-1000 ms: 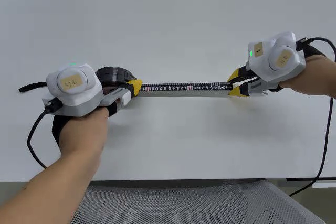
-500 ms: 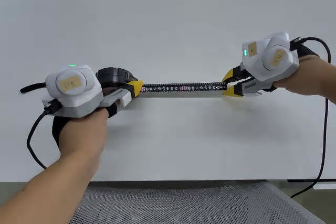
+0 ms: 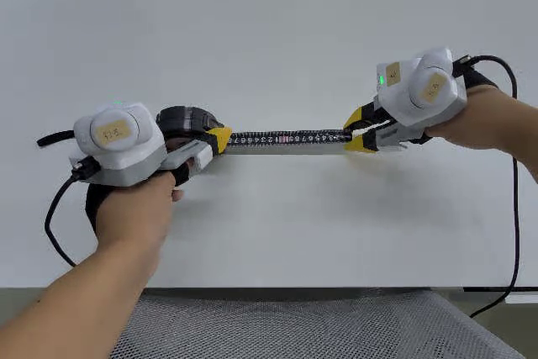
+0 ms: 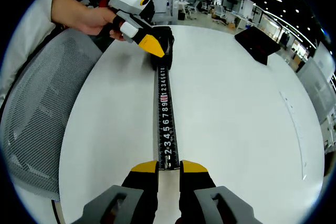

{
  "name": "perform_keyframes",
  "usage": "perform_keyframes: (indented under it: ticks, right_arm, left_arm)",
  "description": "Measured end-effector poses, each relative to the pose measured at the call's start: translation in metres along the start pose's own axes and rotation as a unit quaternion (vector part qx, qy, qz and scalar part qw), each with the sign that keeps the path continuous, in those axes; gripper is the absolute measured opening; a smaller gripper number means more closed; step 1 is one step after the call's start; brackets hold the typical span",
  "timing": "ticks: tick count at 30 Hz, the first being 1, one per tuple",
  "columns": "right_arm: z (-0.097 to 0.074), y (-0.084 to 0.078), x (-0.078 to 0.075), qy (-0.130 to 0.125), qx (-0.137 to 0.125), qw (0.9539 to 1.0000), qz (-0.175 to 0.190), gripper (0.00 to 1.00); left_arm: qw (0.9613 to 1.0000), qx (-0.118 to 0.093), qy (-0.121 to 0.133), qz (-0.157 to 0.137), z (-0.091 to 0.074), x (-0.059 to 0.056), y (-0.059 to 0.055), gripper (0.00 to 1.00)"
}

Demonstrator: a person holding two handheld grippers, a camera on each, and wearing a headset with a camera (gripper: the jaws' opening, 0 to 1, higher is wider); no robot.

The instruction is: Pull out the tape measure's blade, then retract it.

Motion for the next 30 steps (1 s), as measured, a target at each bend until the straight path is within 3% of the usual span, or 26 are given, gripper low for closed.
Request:
perform_keyframes:
  ticks: [30]
  right_arm:
    - [0.026,0.038,0.002,0.016,-0.029,0.9994,-0.001,0.11]
  left_arm:
    - [0.9999,-0.003,-0.006,-0.008,-0.001,0.000,0.000,0.61]
Point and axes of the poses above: the centre of the closed fingertips' face, and the gripper's own axes: z roughly forward along the fingers, x roughly to its left, y roughly out of its top, the point moved 4 cm from there along -z, roughly backward along the fingers, and after that the axes turned 4 degrees about -x, right-handed, at the moved point
